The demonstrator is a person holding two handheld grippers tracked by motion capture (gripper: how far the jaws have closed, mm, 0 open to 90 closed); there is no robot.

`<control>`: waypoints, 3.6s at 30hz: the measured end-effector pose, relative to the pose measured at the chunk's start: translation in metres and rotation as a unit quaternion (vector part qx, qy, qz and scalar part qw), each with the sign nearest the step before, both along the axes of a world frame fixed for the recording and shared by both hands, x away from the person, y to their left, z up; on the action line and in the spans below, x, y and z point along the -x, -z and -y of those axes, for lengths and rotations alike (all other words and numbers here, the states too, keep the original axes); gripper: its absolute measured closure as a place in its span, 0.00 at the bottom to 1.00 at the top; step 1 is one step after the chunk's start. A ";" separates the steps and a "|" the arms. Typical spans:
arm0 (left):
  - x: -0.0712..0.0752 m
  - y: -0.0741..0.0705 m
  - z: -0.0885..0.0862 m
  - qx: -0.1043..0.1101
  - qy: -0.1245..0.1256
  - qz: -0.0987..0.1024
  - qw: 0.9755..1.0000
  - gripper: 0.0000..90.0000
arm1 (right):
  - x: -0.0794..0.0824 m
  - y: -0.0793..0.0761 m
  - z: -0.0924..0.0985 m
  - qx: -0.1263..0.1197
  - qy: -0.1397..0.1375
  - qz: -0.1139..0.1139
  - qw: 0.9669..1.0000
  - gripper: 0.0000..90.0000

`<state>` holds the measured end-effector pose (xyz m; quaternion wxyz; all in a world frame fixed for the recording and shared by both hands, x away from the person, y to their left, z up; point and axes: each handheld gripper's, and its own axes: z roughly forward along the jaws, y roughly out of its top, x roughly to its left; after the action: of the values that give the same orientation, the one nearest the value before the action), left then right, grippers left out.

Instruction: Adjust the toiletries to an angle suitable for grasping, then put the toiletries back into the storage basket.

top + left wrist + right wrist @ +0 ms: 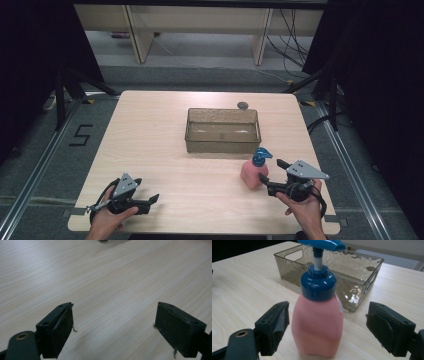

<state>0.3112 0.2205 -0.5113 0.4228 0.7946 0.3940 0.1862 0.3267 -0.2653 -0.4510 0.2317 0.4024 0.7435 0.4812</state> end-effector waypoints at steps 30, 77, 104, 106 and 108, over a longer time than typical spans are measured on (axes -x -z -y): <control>-0.002 -0.002 0.001 -0.006 0.012 -0.002 1.000 0.16 | -0.021 -0.004 -0.018 0.001 -0.030 0.011 0.999 0.22; 0.002 -0.003 0.003 0.006 0.009 0.001 1.000 0.16 | -0.039 0.003 -0.024 -0.016 -0.033 0.017 0.999 0.53; 0.001 -0.002 0.003 0.010 0.006 0.002 1.000 0.16 | -0.033 0.000 -0.029 -0.003 -0.022 0.023 0.999 0.59; 0.002 -0.003 0.003 0.004 0.007 0.001 1.000 0.16 | -0.033 -0.001 -0.029 -0.002 -0.022 0.023 1.000 0.60; 0.002 -0.003 0.002 0.005 0.010 0.002 1.000 0.16 | -0.033 -0.001 -0.029 0.001 -0.022 0.022 1.000 0.60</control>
<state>0.3094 0.2182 -0.5086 0.4294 0.7960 0.3861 0.1815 0.3595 -0.2364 -0.4501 0.2377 0.3753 0.7472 0.4944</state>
